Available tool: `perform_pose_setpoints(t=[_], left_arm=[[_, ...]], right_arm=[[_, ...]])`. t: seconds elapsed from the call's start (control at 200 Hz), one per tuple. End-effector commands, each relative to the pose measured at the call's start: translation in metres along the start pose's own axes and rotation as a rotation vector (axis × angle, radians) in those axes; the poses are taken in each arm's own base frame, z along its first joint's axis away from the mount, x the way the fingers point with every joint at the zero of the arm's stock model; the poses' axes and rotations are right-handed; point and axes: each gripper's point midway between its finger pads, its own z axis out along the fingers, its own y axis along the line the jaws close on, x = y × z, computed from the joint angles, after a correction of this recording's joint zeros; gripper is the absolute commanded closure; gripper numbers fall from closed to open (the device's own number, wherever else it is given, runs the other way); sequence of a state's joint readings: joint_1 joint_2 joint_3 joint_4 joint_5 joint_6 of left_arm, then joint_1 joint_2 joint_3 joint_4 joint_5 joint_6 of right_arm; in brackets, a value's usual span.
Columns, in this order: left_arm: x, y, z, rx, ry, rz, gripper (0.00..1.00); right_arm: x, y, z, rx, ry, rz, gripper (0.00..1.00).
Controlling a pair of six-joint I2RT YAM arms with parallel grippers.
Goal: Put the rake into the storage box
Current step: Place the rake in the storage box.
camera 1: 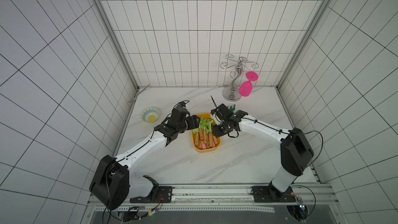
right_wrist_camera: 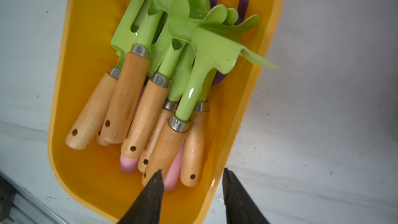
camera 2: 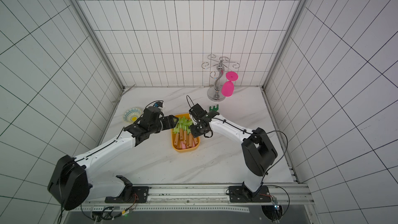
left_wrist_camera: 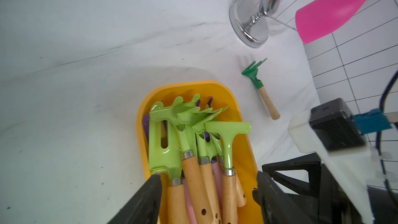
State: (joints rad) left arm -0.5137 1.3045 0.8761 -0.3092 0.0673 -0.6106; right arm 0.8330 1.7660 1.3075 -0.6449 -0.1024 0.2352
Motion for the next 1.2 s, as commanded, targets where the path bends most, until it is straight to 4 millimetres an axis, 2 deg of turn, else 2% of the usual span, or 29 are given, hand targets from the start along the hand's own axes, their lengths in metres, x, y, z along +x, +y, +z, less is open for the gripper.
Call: perform_pose_setpoints(t=[0.0,0.26,0.38,0.595,0.68,0.829,0.919,1.004,1.109,1.194], left_arm=[[0.017,0.028,-0.006,-0.12,0.061,0.037,0.29],[0.024,0.036,-0.01,-0.139,0.076,0.046,0.29],[0.025,0.038,-0.009,-0.145,0.082,0.051,0.29],[0.026,0.039,-0.008,-0.15,0.095,0.057,0.29],[0.026,0.04,-0.007,-0.151,0.099,0.057,0.29],[0.028,0.04,-0.006,-0.151,0.109,0.06,0.29],[0.028,0.042,-0.005,-0.159,0.112,0.062,0.29],[0.027,0.042,-0.006,-0.164,0.113,0.063,0.29],[0.027,0.044,-0.004,-0.174,0.122,0.066,0.28],[0.029,0.048,-0.002,-0.194,0.14,0.069,0.29]], right_arm=[[-0.024,0.008,0.008,0.004,-0.048,-0.037,0.55],[-0.029,0.011,0.025,0.043,-0.036,-0.073,0.63],[-0.029,0.019,0.033,0.045,-0.022,-0.126,0.65],[-0.03,0.031,0.045,0.142,0.001,-0.262,0.79],[-0.028,0.019,0.049,0.232,0.049,-0.287,0.83],[-0.007,0.001,0.056,0.314,0.159,-0.317,0.83],[0.0,0.0,0.057,0.309,0.173,-0.297,0.82],[-0.002,0.003,0.051,0.296,0.15,-0.281,0.75],[-0.013,0.01,0.031,0.263,0.081,-0.271,0.58],[-0.025,0.014,0.008,0.246,0.019,-0.263,0.5]])
